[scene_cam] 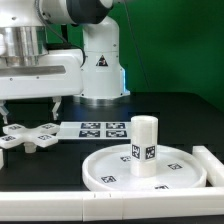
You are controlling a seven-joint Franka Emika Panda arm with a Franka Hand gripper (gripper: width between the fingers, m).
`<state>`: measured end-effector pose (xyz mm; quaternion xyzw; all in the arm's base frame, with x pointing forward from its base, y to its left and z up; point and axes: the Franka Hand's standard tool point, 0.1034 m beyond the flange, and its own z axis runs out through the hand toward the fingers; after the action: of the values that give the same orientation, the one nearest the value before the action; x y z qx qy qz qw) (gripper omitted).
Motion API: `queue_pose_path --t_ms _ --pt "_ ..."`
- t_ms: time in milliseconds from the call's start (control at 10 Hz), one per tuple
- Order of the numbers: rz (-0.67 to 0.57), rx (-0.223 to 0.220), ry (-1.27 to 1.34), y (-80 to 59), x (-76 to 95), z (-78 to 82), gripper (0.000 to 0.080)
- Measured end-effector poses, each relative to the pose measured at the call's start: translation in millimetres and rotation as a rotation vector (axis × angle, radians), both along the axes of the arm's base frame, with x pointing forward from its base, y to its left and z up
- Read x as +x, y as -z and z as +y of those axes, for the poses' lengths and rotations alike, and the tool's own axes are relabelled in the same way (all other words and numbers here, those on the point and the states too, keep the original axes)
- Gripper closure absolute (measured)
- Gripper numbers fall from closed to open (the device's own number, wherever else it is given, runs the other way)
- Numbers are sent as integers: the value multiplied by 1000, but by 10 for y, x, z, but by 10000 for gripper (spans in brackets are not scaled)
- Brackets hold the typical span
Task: Assemble round table
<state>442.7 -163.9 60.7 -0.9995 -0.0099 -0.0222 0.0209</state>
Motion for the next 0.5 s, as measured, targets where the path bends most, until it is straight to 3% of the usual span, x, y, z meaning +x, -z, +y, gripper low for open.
queue_pose_path --t_ms 500 --pt "15 -4 -1 151 -42 -25 150"
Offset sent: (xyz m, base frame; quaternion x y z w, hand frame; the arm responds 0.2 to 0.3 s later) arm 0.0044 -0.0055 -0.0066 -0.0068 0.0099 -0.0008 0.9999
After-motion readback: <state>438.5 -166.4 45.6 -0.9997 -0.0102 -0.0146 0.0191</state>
